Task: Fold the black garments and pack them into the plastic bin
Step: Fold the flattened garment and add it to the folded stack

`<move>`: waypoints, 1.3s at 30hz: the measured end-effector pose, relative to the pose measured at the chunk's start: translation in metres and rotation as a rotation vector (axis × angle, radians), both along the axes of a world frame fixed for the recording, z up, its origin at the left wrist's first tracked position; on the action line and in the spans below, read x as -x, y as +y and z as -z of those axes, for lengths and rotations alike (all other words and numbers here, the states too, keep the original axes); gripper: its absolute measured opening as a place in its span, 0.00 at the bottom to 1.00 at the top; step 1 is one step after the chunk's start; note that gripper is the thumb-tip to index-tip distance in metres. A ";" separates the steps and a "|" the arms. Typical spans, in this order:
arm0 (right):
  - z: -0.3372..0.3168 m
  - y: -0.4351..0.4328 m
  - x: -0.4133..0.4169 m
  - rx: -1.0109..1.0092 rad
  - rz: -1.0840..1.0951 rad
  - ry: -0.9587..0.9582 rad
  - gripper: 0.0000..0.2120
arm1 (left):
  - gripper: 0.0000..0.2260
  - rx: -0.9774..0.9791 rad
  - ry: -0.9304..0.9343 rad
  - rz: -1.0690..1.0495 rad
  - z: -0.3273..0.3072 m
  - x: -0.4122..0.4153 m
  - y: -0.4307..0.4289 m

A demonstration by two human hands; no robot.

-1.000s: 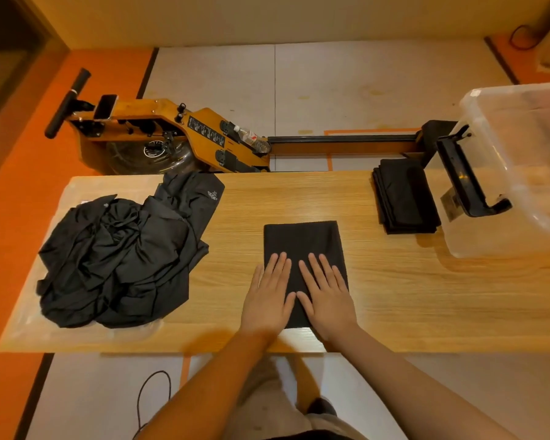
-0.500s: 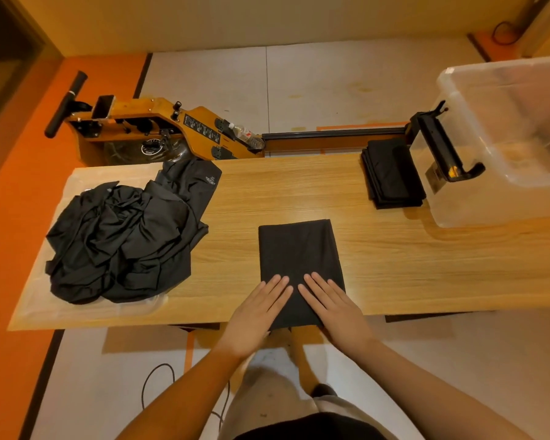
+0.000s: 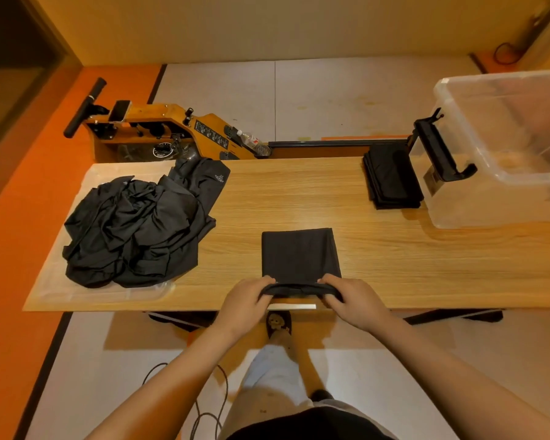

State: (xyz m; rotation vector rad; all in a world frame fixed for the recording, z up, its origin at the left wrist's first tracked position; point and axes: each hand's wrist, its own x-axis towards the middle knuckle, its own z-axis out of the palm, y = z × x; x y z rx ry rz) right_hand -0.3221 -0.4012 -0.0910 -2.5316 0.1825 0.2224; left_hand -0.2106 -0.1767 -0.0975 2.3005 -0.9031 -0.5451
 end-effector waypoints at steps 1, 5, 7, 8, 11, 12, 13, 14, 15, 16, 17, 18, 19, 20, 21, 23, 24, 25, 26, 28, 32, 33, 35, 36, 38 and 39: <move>-0.006 -0.003 -0.009 -0.066 0.034 0.009 0.07 | 0.13 0.030 0.077 -0.072 -0.004 -0.006 -0.004; -0.011 -0.021 -0.048 -0.290 0.213 0.087 0.10 | 0.11 0.103 0.288 -0.236 -0.013 -0.033 -0.020; -0.008 -0.030 -0.066 -0.374 0.289 0.134 0.14 | 0.12 0.075 0.338 -0.270 -0.010 -0.049 -0.027; -0.007 -0.034 -0.073 -0.392 0.316 0.159 0.14 | 0.14 0.053 0.355 -0.286 -0.006 -0.057 -0.031; 0.001 -0.036 -0.088 -0.356 0.420 0.212 0.12 | 0.18 -0.057 0.341 -0.326 0.006 -0.076 -0.043; 0.004 -0.035 -0.091 -0.335 0.465 0.218 0.13 | 0.17 -0.091 0.330 -0.338 0.007 -0.080 -0.048; 0.008 -0.034 -0.092 -0.314 0.508 0.219 0.13 | 0.15 -0.121 0.318 -0.348 0.008 -0.083 -0.052; 0.010 -0.032 -0.093 -0.292 0.542 0.219 0.13 | 0.15 -0.155 0.293 -0.350 0.008 -0.085 -0.056; 0.013 -0.030 -0.093 -0.265 0.573 0.220 0.13 | 0.14 -0.196 0.256 -0.348 0.010 -0.087 -0.060; 0.015 -0.027 -0.093 -0.221 0.597 0.225 0.13 | 0.14 -0.246 0.216 -0.348 0.012 -0.087 -0.063; 0.016 -0.024 -0.094 -0.154 0.615 0.230 0.13 | 0.13 -0.291 0.170 -0.352 0.013 -0.087 -0.065; 0.016 -0.020 -0.095 -0.074 0.626 0.235 0.14 | 0.14 -0.337 0.123 -0.361 0.013 -0.086 -0.067; 0.015 -0.017 -0.097 0.008 0.626 0.244 0.15 | 0.14 -0.383 0.065 -0.371 0.012 -0.083 -0.069; 0.014 -0.013 -0.099 0.086 0.620 0.254 0.16 | 0.15 -0.432 0.004 -0.378 0.011 -0.081 -0.070; 0.013 -0.011 -0.099 0.145 0.613 0.263 0.17 | 0.16 -0.472 -0.053 -0.374 0.010 -0.079 -0.070; 0.012 -0.012 -0.097 0.213 0.610 0.261 0.17 | 0.16 -0.498 -0.114 -0.374 0.009 -0.075 -0.071; 0.012 -0.014 -0.095 0.223 0.616 0.247 0.17 | 0.16 -0.484 -0.126 -0.378 0.009 -0.074 -0.071; 0.011 -0.017 -0.093 0.217 0.629 0.221 0.17 | 0.15 -0.447 -0.140 -0.391 0.007 -0.073 -0.071; 0.009 -0.019 -0.089 0.193 0.650 0.183 0.17 | 0.14 -0.391 -0.151 -0.412 0.005 -0.072 -0.070; 0.006 -0.020 -0.084 0.101 0.713 0.050 0.15 | 0.12 -0.260 -0.174 -0.452 0.000 -0.069 -0.069; 0.005 -0.006 -0.077 0.023 0.568 -0.293 0.06 | 0.16 -0.068 -0.268 -0.443 0.002 -0.054 -0.070; 0.008 0.002 -0.076 0.049 0.448 -0.331 0.06 | 0.16 -0.043 -0.320 -0.372 0.004 -0.047 -0.071; 0.018 0.014 -0.074 0.151 0.224 -0.376 0.10 | 0.17 -0.024 -0.450 -0.177 0.012 -0.035 -0.074; 0.023 0.017 -0.073 0.181 0.160 -0.393 0.12 | 0.17 -0.024 -0.486 -0.103 0.016 -0.032 -0.074; 0.030 0.016 -0.072 0.183 0.149 -0.395 0.14 | 0.19 -0.037 -0.484 -0.062 0.020 -0.036 -0.074; 0.033 0.012 -0.071 0.189 0.168 -0.381 0.15 | 0.19 -0.049 -0.466 -0.072 0.021 -0.041 -0.075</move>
